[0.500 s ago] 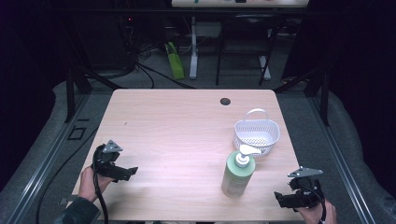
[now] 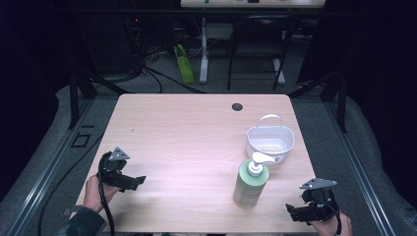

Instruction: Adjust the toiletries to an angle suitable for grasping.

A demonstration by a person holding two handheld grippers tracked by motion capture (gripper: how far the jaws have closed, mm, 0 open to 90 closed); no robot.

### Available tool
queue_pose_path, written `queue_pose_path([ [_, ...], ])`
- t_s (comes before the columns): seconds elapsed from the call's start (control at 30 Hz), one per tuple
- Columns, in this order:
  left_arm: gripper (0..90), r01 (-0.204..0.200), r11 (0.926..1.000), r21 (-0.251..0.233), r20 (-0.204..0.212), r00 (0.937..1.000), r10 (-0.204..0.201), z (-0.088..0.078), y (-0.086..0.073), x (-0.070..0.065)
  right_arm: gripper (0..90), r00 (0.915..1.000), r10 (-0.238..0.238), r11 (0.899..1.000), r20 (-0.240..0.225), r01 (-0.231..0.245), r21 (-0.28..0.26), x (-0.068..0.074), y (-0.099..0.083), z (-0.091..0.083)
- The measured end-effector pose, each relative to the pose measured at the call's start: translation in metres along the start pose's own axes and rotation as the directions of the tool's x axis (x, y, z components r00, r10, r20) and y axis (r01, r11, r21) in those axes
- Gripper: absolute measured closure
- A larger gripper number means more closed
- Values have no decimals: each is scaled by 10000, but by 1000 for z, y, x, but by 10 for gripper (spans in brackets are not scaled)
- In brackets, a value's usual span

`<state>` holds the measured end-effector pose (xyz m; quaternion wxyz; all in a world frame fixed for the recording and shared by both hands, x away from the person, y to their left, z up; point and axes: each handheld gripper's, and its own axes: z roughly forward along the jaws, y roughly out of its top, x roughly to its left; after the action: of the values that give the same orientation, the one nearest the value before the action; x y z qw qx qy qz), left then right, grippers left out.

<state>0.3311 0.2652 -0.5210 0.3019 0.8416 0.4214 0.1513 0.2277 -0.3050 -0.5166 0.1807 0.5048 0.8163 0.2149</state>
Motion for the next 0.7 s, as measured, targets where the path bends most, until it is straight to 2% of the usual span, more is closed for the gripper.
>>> queue_pose_path([
  [0.1,0,-62,9999,131,127,9999,61,1,0,0,86,9996,-239,9997,-133,239,-43,4,2,1],
  [0.47,0,-128,9999,88,217,9997,126,3,1,0,83,9942,-882,9947,-613,847,-584,21,9,0],
  [0.53,0,-133,9999,44,215,9997,132,3,1,0,80,9919,-1025,9927,-746,973,-713,24,10,-1],
  [0.6,0,-121,9999,39,206,9997,120,3,2,-1,78,9857,-1284,9883,-1090,1181,-963,29,12,-1],
  [0.67,0,-119,9999,53,198,9997,118,3,2,-1,76,9840,-1282,9877,-1241,1154,-1055,31,13,-2],
  [0.7,0,-115,9999,48,197,9997,114,3,2,-1,72,9793,-1404,9835,-1459,1210,-1345,35,17,-2],
])
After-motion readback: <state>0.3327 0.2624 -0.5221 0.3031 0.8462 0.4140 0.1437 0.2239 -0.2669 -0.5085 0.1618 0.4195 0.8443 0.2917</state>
